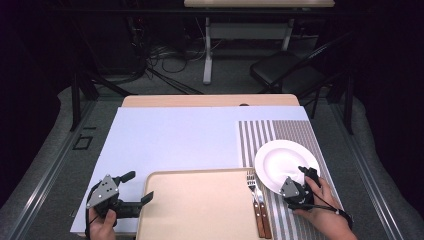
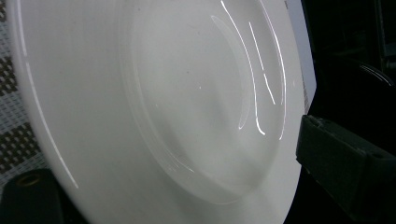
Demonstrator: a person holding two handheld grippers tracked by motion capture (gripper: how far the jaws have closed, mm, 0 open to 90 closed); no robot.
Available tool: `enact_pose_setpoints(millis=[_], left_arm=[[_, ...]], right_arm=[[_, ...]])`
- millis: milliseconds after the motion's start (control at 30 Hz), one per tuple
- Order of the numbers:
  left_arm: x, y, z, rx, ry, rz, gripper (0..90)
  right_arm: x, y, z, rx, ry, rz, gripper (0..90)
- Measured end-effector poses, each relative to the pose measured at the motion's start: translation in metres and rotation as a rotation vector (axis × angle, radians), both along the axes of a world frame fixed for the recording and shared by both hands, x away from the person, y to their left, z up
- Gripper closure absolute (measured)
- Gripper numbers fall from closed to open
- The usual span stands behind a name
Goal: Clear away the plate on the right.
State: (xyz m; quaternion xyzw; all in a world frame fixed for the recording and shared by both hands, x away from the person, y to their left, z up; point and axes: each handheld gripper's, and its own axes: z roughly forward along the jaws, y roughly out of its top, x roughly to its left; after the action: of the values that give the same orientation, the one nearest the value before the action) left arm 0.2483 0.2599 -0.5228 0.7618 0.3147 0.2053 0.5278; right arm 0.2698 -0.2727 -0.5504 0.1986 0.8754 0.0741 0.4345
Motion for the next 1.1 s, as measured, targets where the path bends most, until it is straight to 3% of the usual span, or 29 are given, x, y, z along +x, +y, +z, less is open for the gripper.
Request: enact_pose_setpoints(millis=[167,433,467,600,800,900,1000,1100], left_arm=[[0.0003,-0.0004,-0.0003,-0.002,0.0,0.003,7.6],[0.0002,0.0,-0.0001,0.0,0.001,0.002,7.6],[0.0001,-0.0001,-0.0001,0.0,0.001,0.001,7.6],[0.0002,-0.0001,-0.0002,0.0,0.001,0.001,7.6],[0.0004,-0.0002,-0.0002,0.003,0.002,-0.001,7.6],[0.0004,-0.0004,-0.0004,-0.001,0.001,0.001,7.6],[0.0006,-0.0004,-0.0006,-0.001,0.001,0.0,7.6],[0.0006,-0.0003,-0.0006,-0.001,0.002,-0.001,7.6]], right_arm=[[-0.0017,0.0008,-0.0022,-0.008,-0.022,0.027,15.5],[-0.0022,0.0005,-0.001,-0.015,-0.004,0.028,16.5],[-0.0005,-0.0005,-0.0032,0.007,-0.029,0.055,16.6],[-0.0012,-0.0003,-0.0008,-0.011,-0.001,0.039,16.9],[0.0003,-0.0013,0.0004,-0.002,0.017,0.033,16.9],[0.0009,-0.0018,-0.0032,0.036,-0.015,0.044,17.0],[-0.0003,-0.0006,0.0012,-0.012,0.026,0.03,18.2],[-0.0009,-0.0001,0.0023,-0.023,0.038,0.024,19.1]])
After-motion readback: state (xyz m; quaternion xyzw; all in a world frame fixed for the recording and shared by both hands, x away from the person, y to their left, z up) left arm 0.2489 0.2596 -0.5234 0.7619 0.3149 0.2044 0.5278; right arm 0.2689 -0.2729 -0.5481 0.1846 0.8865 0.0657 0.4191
